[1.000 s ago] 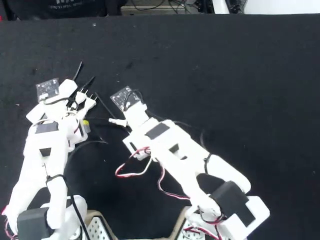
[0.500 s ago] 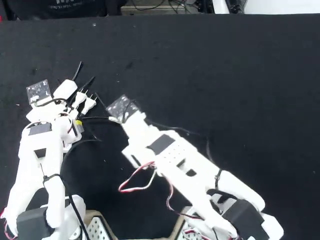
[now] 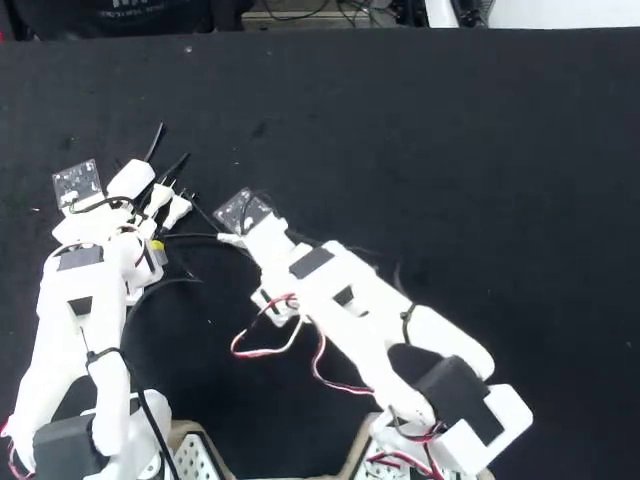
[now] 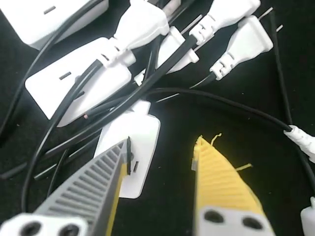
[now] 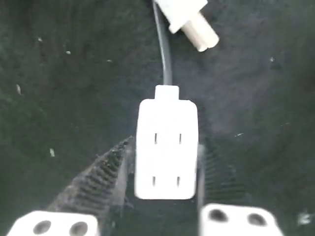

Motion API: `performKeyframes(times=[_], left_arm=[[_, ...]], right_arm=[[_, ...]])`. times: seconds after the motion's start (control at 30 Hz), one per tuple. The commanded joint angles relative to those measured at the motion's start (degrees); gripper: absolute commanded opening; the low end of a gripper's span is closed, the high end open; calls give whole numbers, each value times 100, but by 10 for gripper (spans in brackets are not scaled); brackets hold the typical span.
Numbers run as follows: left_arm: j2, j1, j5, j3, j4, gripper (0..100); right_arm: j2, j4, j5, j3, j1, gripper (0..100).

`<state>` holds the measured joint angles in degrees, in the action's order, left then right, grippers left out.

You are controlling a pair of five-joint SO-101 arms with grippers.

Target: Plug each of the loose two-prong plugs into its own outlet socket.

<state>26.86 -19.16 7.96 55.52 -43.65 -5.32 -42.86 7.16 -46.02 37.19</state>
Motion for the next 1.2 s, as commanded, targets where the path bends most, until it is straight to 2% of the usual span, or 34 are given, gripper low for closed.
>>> performKeyframes(times=[0.0,0.13,0.4,0.5,0.63,0.73,0.87,0.97,1.17], left_arm=[[185,-57,62,-31,70,213],[185,-66,62,-22,70,213],[185,-66,62,-13,70,213],[185,-66,62,-13,70,213],[185,-66,62,-13,70,213],[185,-66,62,-13,70,213],[185,-66,62,-13,70,213],[185,-75,62,-4,70,213],[185,-75,35,-22,70,213]], right_arm=[[-31,-9,800,171,-167,33],[-101,-563,1556,338,-334,12],[-1156,-1996,4923,567,-1204,10],[-1534,-1960,5521,365,-1407,11],[-1569,-1582,5134,-48,-1380,34],[-1358,-1354,4589,-180,-1389,109],[-1068,-1055,4369,-136,-1389,208],[-1218,-1380,4105,189,-1371,233],[-1982,-2725,3560,1358,-1125,233]])
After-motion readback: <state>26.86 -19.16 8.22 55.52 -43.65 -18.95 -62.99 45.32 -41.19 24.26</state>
